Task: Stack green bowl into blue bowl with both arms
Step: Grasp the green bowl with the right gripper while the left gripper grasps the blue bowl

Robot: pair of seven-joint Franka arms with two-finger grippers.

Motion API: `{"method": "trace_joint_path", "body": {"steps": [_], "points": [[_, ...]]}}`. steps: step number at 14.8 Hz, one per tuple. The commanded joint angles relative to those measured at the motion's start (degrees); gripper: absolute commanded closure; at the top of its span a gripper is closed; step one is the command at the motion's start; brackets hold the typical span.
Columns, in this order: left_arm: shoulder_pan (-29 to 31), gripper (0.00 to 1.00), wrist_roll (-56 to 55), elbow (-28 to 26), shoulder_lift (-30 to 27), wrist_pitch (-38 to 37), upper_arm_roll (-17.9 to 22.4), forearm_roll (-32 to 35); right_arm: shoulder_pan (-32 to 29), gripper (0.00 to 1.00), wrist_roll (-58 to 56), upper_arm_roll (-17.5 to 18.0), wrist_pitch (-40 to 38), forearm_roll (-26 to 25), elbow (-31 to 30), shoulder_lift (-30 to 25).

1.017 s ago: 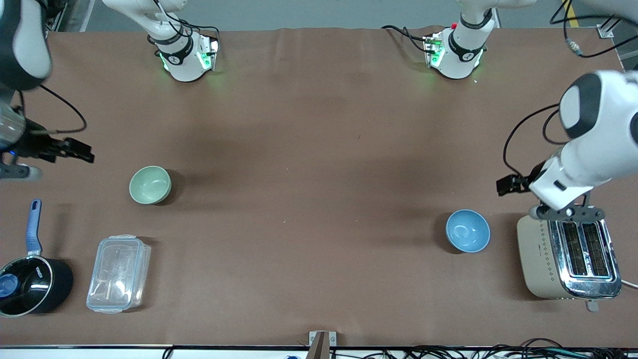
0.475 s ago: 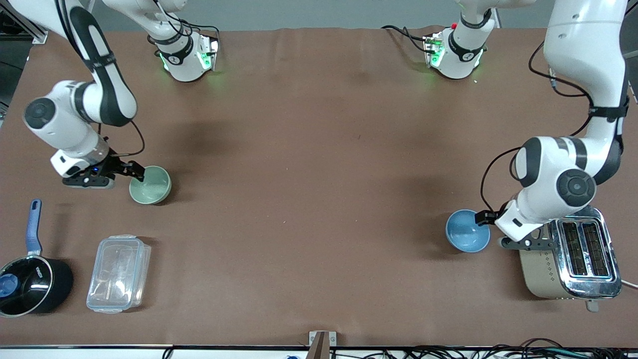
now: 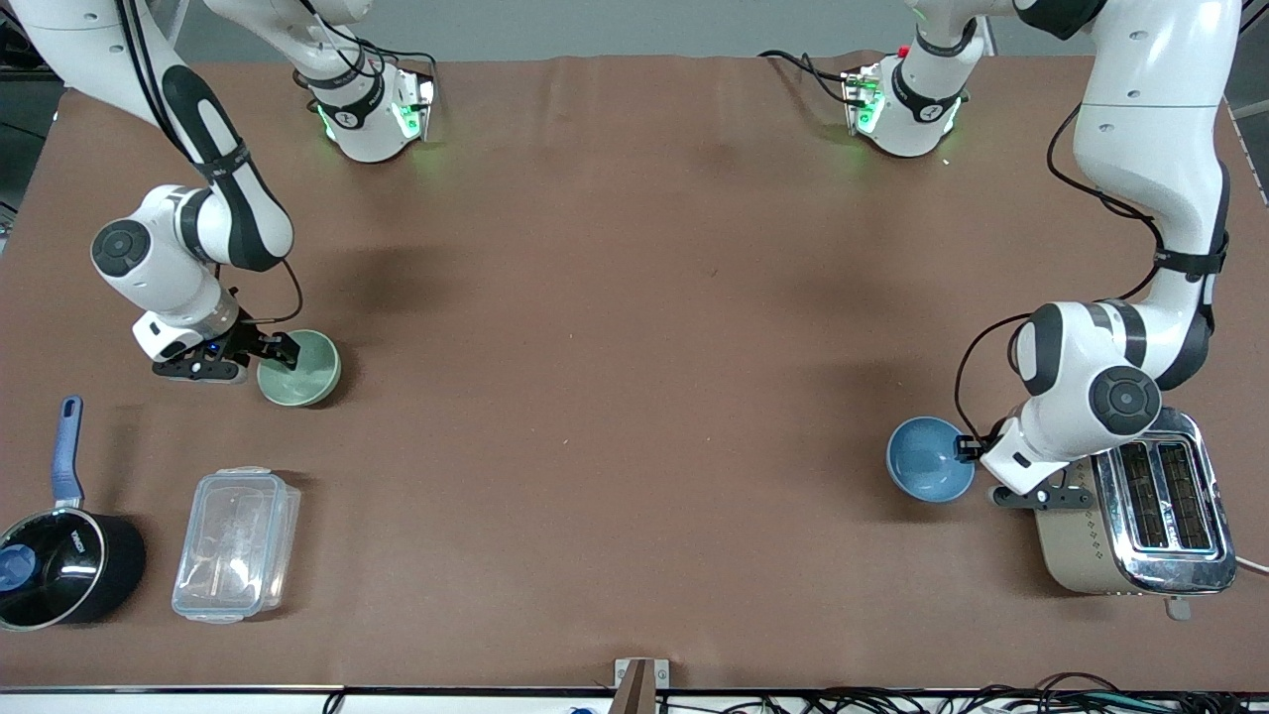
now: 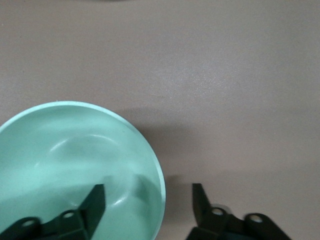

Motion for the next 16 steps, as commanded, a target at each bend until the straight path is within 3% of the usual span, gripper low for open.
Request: {"method": "trace_joint_path", "body": {"steps": [1,3,4,5,7,10,14,16], "points": [[0.0,0.81,-0.8,1.6,1.3,1.8,-0.2,-1.1,-0.8,0.62,-0.4,0.3,0.6,0.4,-0.3,-0.1],[0.0,0.94,-0.8,1.6,1.9,2.1,-0.3,-1.9,-1.2,0.78,-0.4,0.3,0.7,0.7,-0.3,0.0],[-0.1,1.00,-0.3,1.8,1.7,2.1,-0.3,-2.1,-1.1,0.95,-0.3,0.3,0.6,0.7,-0.2,0.0],[-0.3,1.00,0.4,2.3,1.3,2.1,-0.4,-2.1,-1.1,1.00,0.1,0.3,0.2,0.7,0.1,-0.1],[-0.9,1.00,-0.7,2.8,-1.3,1.4,-2.0,-2.2,-0.9,1.00,0.3,0.3,-4.2,0.7,0.7,-1.5],[-1.1,1.00,-6.6,3.5,-5.3,-3.9,-8.7,-2.3,-0.5,1.00,0.4,0.4,-22.0,1.3,8.5,-6.8],[-1.6,1.00,-22.3,4.5,-5.2,-9.1,-19.7,-1.4,1.2,1.00,0.5,0.7,-40.4,11.0,20.2,-9.9],[-5.8,1.00,-30.7,4.8,-4.6,-9.1,-21.4,-1.3,2.3,1.00,5.6,1.4,-43.2,12.1,23.6,-10.3]]}}
